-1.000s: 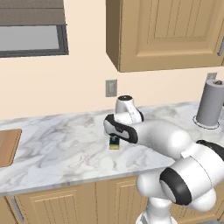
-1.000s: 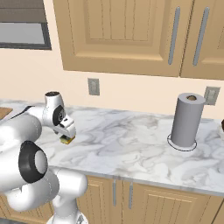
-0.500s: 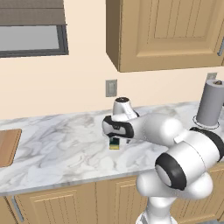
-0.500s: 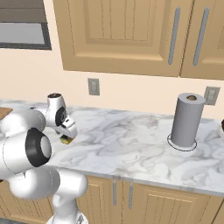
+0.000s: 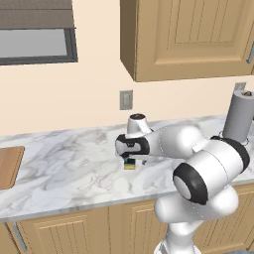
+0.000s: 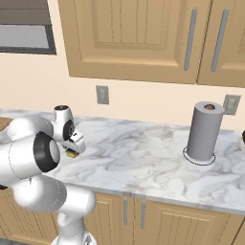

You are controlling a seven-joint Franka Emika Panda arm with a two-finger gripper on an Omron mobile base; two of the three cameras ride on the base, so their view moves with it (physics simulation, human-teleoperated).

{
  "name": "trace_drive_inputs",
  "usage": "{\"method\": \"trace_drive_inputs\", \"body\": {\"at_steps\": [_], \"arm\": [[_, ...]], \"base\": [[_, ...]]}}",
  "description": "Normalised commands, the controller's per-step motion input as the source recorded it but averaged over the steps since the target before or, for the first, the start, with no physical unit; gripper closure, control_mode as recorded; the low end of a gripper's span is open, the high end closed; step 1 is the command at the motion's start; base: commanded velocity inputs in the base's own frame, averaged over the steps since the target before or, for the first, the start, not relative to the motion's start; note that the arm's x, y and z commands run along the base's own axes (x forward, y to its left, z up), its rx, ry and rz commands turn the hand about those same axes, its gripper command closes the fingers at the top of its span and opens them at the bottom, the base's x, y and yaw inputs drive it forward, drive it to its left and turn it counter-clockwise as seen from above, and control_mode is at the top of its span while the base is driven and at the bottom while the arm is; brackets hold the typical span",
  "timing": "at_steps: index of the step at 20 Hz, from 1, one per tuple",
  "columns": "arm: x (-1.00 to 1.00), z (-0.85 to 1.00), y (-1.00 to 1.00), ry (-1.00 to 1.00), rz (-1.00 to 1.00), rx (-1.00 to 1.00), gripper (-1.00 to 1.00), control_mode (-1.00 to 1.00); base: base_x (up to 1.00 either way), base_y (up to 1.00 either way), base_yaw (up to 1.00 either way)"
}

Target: Pick up the sponge from the counter and clean the cutting board by briefly scrubbing or pressing down on the cutting board. Once finished, release the sponge.

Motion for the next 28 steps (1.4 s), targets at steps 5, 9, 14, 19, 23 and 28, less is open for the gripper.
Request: {"method": "trace_drive_inputs", "body": {"at_steps": [5,9,14,19,23,28], "arm": [[0.18,-0.12,0.05,0.0,0.0,0.0,-1.0,-1.0],[0.17,-0.11,0.02,0.0,0.0,0.01,-1.0,-1.0],[0.19,-0.11,0.01,0.0,0.0,0.01,-1.0,-1.0],[0.19,-0.13,0.02,0.0,0.0,0.01,-1.0,-1.0],[0.1,-0.19,0.07,0.0,0.0,0.0,-1.0,-1.0],[0.0,-0.2,0.11,0.0,0.0,0.0,1.0,-1.0]], "base": [[0.0,0.0,0.0],[0.0,0.0,0.0],[0.0,0.0,0.0],[0.0,0.0,0.0],[0.0,0.0,0.0],[0.0,0.0,0.0]]}}
